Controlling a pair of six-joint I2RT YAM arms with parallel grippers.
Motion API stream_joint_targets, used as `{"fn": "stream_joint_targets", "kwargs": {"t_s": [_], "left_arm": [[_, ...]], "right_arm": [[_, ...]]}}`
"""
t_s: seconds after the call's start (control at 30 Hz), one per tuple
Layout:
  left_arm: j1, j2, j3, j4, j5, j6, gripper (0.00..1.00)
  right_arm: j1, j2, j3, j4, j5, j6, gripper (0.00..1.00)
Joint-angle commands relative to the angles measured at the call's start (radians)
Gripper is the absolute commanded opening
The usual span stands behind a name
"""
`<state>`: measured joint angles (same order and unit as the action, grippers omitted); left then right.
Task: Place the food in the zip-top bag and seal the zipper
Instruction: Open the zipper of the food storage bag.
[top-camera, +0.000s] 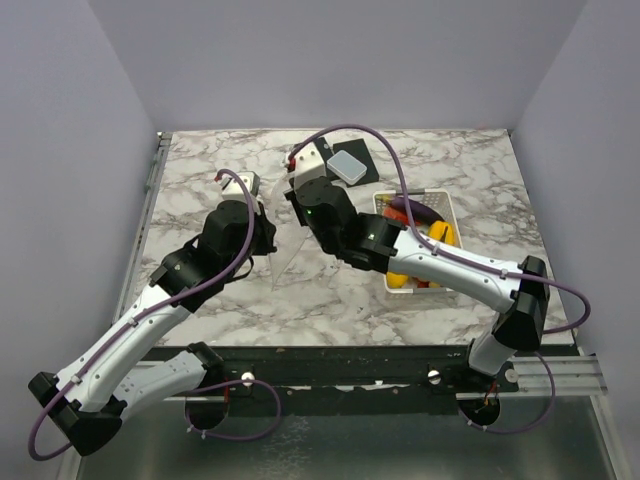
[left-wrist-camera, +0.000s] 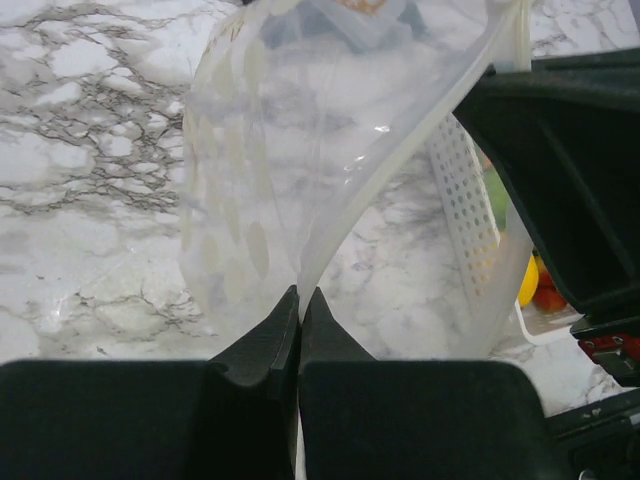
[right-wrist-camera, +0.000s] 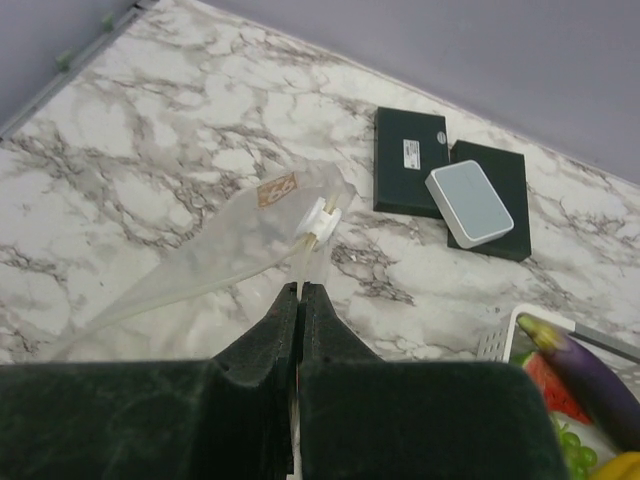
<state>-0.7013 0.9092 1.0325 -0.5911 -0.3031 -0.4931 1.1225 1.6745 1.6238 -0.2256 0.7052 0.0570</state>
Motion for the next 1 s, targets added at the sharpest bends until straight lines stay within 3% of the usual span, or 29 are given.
{"fn": "stream_joint_targets", "kwargs": {"t_s": [0.0, 0.2, 0.37, 0.6, 0.67, 0.97], "left_arm": [[0.002, -0.012, 0.009, -0.015, -0.107, 0.03, 0.0], [0.003, -0.007, 0.038, -0.019, -0.152, 0.076, 0.0], [0.002, 0.026, 0.06, -0.029, -0.138, 0.088, 0.0], [0.002, 0.07, 0.069, -0.028, -0.115, 0.084, 0.0], [0.002, 0.079, 0.069, -0.027, -0.114, 0.079, 0.0], [0.002, 0.09, 0.065, -0.016, -0.125, 0.046, 0.0]], "right_arm": [[-0.025, -0.067, -0.082, 0.013, -0.017, 0.064, 0.01], [-0.057, -0.137, -0.18, 0.031, -0.075, 0.126, 0.01], [-0.084, -0.182, -0.252, 0.038, -0.128, 0.19, 0.11], [-0.108, -0.247, -0.355, 0.077, -0.214, 0.267, 0.52], [-0.109, -0.26, -0.371, 0.089, -0.253, 0.284, 0.57], [-0.108, -0.214, -0.364, 0.089, -0.349, 0.389, 0.6]]}}
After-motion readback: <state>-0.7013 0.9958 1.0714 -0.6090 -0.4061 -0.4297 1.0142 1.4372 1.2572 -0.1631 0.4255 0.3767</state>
